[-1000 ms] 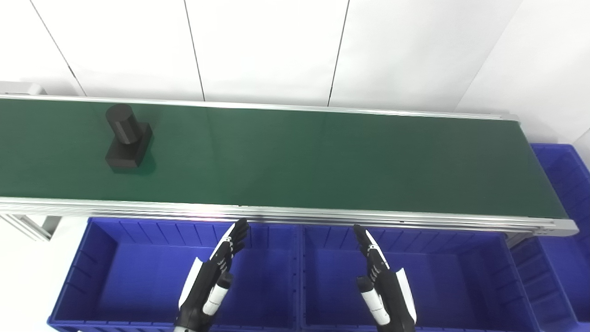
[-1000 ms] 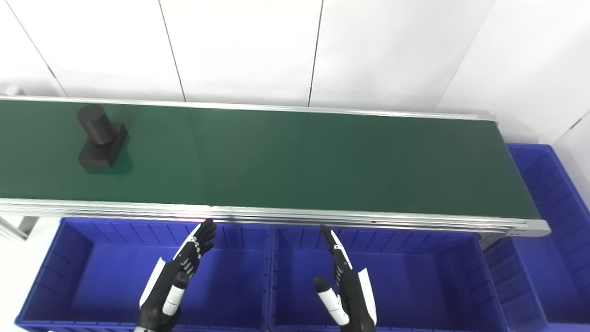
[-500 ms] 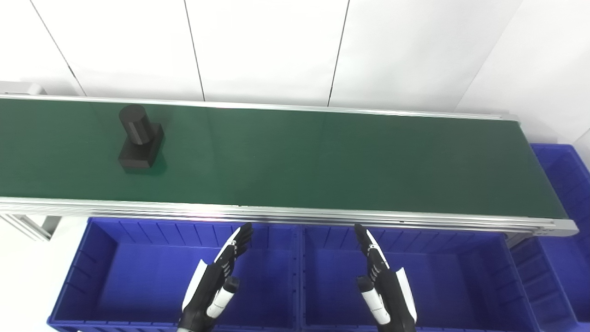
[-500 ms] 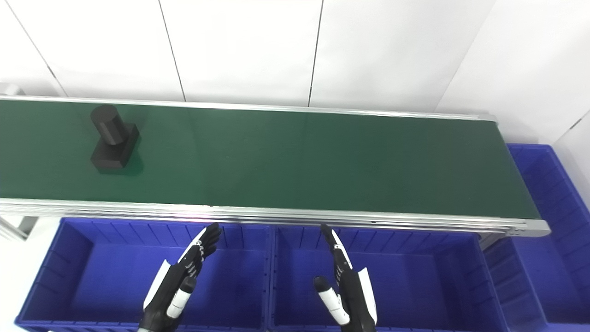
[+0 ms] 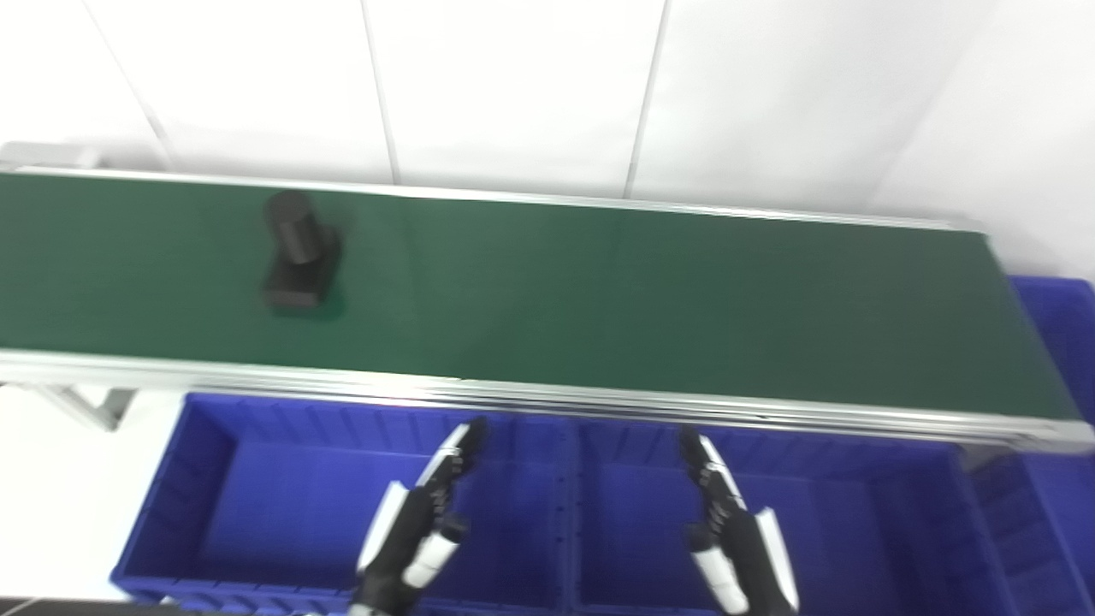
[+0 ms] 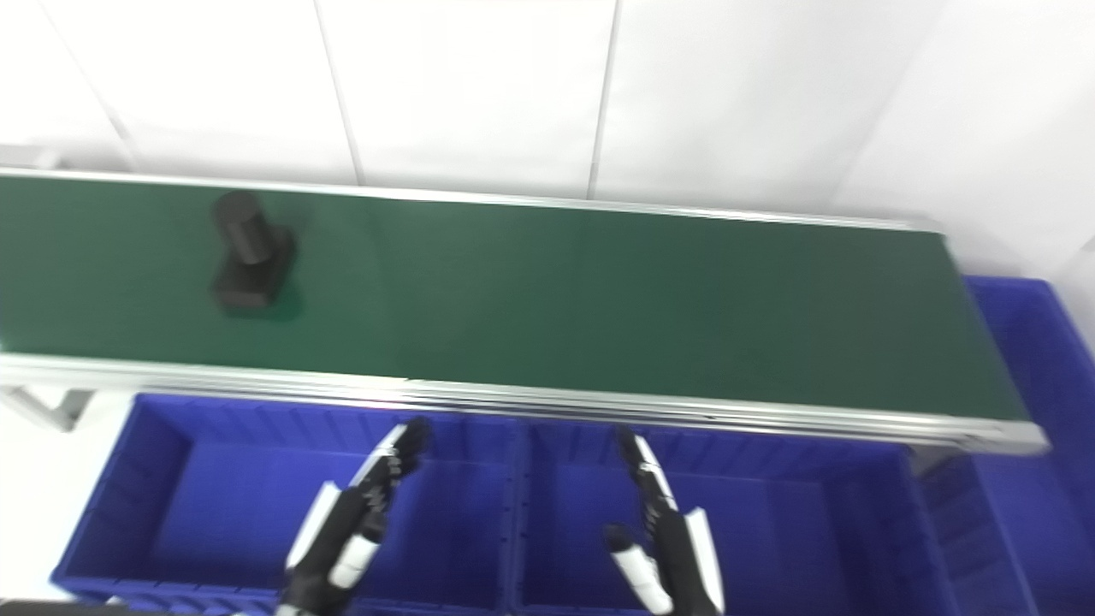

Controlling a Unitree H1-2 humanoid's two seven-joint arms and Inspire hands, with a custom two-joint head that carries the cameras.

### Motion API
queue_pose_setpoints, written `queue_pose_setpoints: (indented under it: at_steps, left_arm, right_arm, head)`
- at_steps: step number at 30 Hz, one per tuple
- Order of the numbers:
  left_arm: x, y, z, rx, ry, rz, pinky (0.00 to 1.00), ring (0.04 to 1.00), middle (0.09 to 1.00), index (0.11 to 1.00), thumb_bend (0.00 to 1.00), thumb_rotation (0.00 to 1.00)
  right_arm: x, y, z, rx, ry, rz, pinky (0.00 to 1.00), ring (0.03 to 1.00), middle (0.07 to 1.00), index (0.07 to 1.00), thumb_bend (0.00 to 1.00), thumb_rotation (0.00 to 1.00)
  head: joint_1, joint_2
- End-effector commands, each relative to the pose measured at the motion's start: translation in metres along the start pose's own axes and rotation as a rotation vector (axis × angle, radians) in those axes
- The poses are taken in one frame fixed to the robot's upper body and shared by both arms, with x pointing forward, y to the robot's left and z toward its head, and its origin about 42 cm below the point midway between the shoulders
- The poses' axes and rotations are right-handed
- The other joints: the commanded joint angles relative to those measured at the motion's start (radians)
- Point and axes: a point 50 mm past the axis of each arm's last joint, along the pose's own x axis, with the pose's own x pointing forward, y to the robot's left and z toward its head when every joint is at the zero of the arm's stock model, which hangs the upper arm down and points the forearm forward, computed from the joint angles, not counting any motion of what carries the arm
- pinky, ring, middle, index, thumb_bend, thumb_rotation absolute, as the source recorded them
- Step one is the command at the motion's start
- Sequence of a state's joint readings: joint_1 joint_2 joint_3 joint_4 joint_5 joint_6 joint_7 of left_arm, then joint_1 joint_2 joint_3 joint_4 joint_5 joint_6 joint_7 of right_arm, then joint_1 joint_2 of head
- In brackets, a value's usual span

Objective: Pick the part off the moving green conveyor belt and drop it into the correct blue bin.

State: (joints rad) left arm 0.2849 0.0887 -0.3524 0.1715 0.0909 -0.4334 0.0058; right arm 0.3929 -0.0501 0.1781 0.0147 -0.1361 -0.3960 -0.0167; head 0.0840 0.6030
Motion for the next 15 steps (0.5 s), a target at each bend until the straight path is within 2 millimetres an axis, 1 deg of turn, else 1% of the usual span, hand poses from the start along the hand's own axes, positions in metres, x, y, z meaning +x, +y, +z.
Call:
queue_pose_setpoints:
  at_steps: [1, 4, 5, 6, 7, 8, 11, 12, 13, 14, 15]
  left_arm:
    - [0.009, -0.003, 0.010, -0.001, -0.072, 0.013, 0.93, 0.936, 0.933, 0.923, 0.88, 0.96]
    - [0.009, -0.008, 0.008, -0.016, -0.061, 0.013, 0.91, 0.921, 0.920, 0.909, 0.85, 0.91]
    - [0.010, -0.009, 0.007, -0.018, -0.059, 0.011, 0.90, 0.921, 0.919, 0.908, 0.85, 0.89]
    - [0.010, -0.009, 0.006, -0.021, -0.057, 0.008, 0.90, 0.919, 0.917, 0.906, 0.85, 0.88]
    - [0.011, -0.009, 0.006, -0.023, -0.055, 0.007, 0.89, 0.914, 0.911, 0.900, 0.85, 0.87]
    - [0.012, -0.010, 0.005, -0.023, -0.053, 0.008, 0.89, 0.914, 0.911, 0.900, 0.85, 0.86]
    - [0.014, -0.012, 0.002, -0.030, -0.046, 0.015, 0.89, 0.907, 0.901, 0.893, 0.83, 0.84]
    - [0.014, -0.012, 0.002, -0.033, -0.043, 0.018, 0.88, 0.905, 0.898, 0.891, 0.83, 0.83]
    - [0.015, -0.012, 0.001, -0.034, -0.041, 0.020, 0.88, 0.903, 0.896, 0.890, 0.84, 0.83]
    - [0.015, -0.013, 0.001, -0.032, -0.041, 0.021, 0.88, 0.902, 0.895, 0.889, 0.84, 0.82]
    - [0.016, -0.013, 0.001, -0.031, -0.040, 0.022, 0.88, 0.901, 0.894, 0.889, 0.84, 0.82]
  right_arm:
    - [0.001, -0.004, 0.005, 0.005, -0.072, 0.000, 0.98, 0.978, 0.965, 0.956, 0.74, 0.95]
    - [0.002, -0.007, 0.003, 0.000, -0.070, -0.006, 1.00, 0.996, 0.980, 0.955, 0.71, 0.97]
    - [0.002, -0.007, 0.002, -0.003, -0.068, -0.007, 1.00, 0.991, 0.978, 0.959, 0.71, 0.99]
    - [0.002, -0.008, 0.001, -0.001, -0.063, -0.005, 1.00, 0.992, 0.982, 0.965, 0.70, 1.00]
    - [0.002, -0.008, 0.000, 0.001, -0.061, -0.003, 1.00, 0.998, 0.995, 0.975, 0.69, 1.00]
    - [0.002, -0.009, -0.001, 0.001, -0.057, -0.004, 1.00, 0.998, 0.996, 0.976, 0.69, 1.00]
    - [0.002, -0.009, -0.003, 0.008, -0.051, -0.013, 1.00, 1.000, 1.000, 0.978, 0.71, 1.00]
    - [0.002, -0.009, -0.003, 0.009, -0.050, -0.018, 1.00, 1.000, 1.000, 0.978, 0.71, 1.00]
    - [0.002, -0.009, -0.004, 0.010, -0.049, -0.022, 1.00, 1.000, 1.000, 0.981, 0.71, 1.00]
    - [0.002, -0.009, -0.004, 0.015, -0.048, -0.027, 1.00, 1.000, 1.000, 0.982, 0.71, 1.00]
    - [0.003, -0.009, -0.004, 0.018, -0.048, -0.031, 1.00, 1.000, 1.000, 0.982, 0.71, 1.00]
  head:
    - [0.045, -0.030]
    - [0.085, -0.068]
    - [0.085, -0.068]
    - [0.095, -0.083]
    - [0.095, -0.083]
    - [0.100, -0.100]
    - [0.098, -0.111]
    - [0.093, -0.122]
    - [0.093, -0.122]
    - [0.086, -0.136]
    - [0.086, -0.136]
